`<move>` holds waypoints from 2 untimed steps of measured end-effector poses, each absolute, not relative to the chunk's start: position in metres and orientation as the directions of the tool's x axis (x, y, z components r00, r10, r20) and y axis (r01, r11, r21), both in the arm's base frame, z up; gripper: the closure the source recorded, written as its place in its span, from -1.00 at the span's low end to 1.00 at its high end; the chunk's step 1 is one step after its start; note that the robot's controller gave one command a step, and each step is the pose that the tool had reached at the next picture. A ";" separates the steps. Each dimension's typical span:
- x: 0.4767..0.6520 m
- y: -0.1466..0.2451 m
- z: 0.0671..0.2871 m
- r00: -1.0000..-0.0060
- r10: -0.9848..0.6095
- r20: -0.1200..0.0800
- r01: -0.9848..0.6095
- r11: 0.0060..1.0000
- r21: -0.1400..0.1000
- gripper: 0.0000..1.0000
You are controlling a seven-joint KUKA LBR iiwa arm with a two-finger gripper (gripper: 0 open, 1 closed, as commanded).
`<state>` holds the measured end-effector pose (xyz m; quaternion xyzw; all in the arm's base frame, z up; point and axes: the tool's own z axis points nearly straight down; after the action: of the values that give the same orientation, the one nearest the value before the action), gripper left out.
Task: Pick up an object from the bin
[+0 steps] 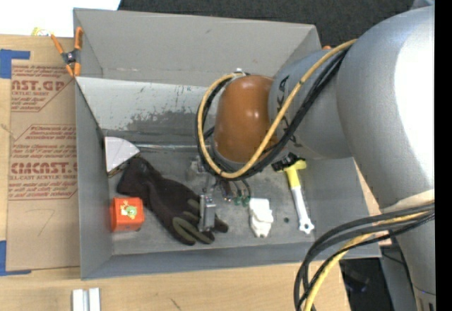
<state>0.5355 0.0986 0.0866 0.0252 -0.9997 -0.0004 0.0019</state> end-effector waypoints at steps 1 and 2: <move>0.511 0.121 0.081 -0.844 -0.536 -0.003 -0.536 0.844 0.002 -1.00; 0.506 0.124 0.080 -0.803 -0.595 -0.003 -0.595 0.803 0.003 -1.00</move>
Offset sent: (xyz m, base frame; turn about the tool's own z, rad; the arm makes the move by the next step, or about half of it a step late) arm -0.0195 0.0420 -0.0166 0.1431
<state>0.5063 0.1243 0.0800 0.3135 -0.9496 -0.0020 -0.0010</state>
